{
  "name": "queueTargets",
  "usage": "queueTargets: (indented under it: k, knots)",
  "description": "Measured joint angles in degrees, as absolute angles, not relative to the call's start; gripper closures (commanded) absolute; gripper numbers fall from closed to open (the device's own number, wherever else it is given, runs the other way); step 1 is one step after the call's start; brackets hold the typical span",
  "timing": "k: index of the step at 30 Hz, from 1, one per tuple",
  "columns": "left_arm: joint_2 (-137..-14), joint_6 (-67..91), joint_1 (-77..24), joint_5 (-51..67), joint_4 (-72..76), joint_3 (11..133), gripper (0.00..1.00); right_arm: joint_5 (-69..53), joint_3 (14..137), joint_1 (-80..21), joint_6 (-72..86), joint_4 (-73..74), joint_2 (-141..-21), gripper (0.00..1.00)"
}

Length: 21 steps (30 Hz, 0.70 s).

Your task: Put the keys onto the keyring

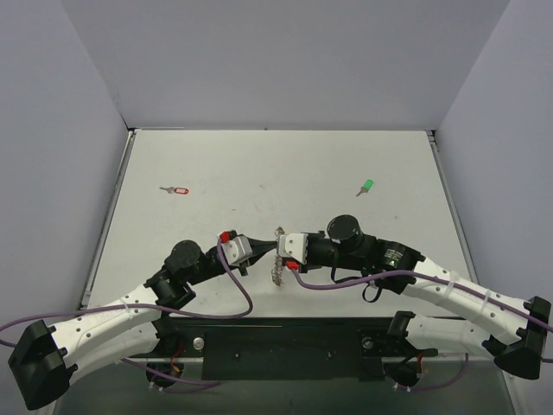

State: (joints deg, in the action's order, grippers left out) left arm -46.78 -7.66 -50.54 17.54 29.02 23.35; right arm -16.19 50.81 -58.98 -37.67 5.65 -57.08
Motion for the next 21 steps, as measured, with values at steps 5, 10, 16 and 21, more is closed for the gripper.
queueTargets:
  k: [5,10,16,21]
  knots:
    - [-46.8,-7.5,-50.5,16.9,28.9,23.4,1.00,-15.9,50.8,-59.0,-37.7,5.6,-57.5,1.00]
    - [-46.8,-7.0,-50.5,16.5,28.9,23.3,1.00,-15.8,50.8,-59.0,-37.7,5.6,-57.7,1.00]
    - [-46.8,-6.5,-50.5,16.3,28.9,23.3,1.00,-15.8,50.8,-59.0,-37.7,5.6,-57.8,1.00]
    - [-46.7,-6.2,-50.5,16.1,28.9,23.4,1.00,-15.8,50.8,-59.0,-37.7,5.6,-57.9,1.00]
